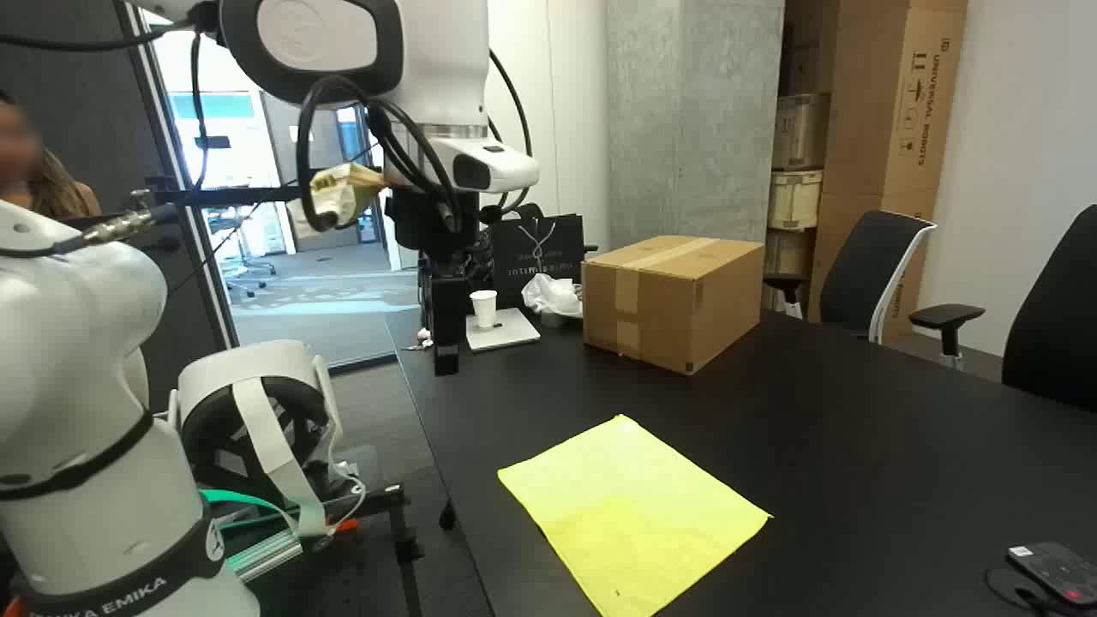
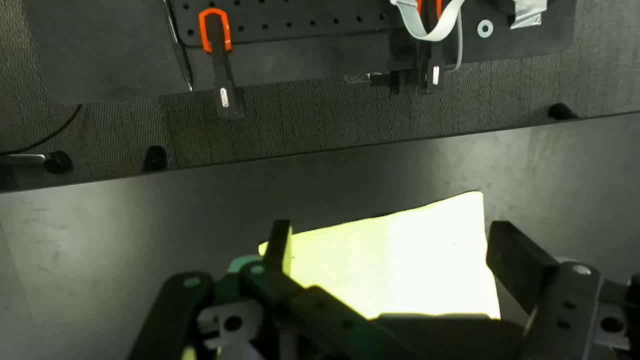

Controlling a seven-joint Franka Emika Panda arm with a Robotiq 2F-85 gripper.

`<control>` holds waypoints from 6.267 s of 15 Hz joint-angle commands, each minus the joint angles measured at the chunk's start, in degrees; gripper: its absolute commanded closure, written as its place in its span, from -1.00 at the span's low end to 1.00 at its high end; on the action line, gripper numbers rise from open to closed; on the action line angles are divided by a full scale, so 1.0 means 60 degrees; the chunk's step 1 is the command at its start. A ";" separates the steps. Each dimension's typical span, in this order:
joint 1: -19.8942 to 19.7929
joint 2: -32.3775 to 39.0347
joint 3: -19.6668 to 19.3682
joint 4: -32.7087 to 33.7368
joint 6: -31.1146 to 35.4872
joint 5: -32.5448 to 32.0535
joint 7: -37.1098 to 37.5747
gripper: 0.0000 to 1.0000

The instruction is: Fold the towel

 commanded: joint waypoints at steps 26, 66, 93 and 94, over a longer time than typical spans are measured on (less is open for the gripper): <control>-0.0204 1.1170 0.0824 0.2354 0.8737 0.0640 -0.0573 -1.00; -0.0435 1.3884 0.0667 0.5439 0.7995 0.0422 0.0449 0.94; 0.0836 1.4745 0.0285 0.9606 0.5142 0.0274 0.2750 0.94; 0.0997 1.4954 0.0180 0.9938 0.4989 0.0227 0.3073 0.94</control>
